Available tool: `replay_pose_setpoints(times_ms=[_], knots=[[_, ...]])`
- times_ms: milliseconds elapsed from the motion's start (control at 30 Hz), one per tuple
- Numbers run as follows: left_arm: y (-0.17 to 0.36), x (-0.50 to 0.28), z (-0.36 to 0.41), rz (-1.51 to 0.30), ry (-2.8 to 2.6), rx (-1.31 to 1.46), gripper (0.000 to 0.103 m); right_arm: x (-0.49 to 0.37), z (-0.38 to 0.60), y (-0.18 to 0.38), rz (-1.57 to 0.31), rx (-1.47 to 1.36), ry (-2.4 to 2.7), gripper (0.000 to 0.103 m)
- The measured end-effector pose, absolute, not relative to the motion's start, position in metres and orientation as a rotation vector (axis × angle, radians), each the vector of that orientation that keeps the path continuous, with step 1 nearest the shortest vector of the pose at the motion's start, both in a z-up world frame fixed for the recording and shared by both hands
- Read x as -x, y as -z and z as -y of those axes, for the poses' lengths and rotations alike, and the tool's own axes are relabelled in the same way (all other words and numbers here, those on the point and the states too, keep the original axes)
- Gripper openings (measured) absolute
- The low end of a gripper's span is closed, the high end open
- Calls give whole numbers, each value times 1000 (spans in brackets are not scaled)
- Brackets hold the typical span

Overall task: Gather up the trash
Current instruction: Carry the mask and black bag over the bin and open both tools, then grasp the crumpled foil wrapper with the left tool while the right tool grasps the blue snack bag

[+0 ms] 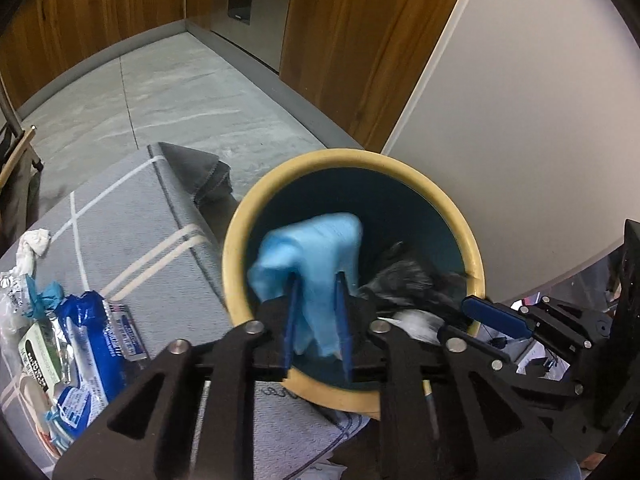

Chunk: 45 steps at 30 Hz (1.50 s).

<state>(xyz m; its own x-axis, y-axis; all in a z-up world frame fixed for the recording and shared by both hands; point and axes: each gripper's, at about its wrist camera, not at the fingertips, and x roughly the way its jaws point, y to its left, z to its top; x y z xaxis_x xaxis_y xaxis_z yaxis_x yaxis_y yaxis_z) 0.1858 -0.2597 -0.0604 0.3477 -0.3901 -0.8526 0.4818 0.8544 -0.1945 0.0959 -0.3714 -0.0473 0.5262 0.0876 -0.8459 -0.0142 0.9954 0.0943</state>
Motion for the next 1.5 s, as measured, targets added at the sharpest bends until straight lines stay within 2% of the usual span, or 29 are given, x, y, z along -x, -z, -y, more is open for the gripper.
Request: replay_pose_setpoints(times_ms=[267, 333, 467, 600, 800, 1200, 1500], knots=[[52, -188, 245, -1067, 541, -65, 27, -96, 376, 40, -983, -101, -64, 41], [46, -189, 236, -1059, 529, -48, 33, -97, 374, 37, -973, -104, -72, 44], [31, -188, 207, -1010, 484, -41, 55, -99, 363, 31, -949, -112, -102, 49], [20, -190, 177, -993, 435, -13, 62, -103, 348, 27, -938, -109, -139, 52], [11, -192, 126, -968, 352, 4, 63, -108, 322, 22, -928, -94, -194, 57], [14, -204, 28, -997, 200, -32, 63, -122, 273, 17, -928, -88, -278, 57], [38, -234, 2, -1056, 184, -114, 63, -130, 241, 24, -962, -97, -342, 57]])
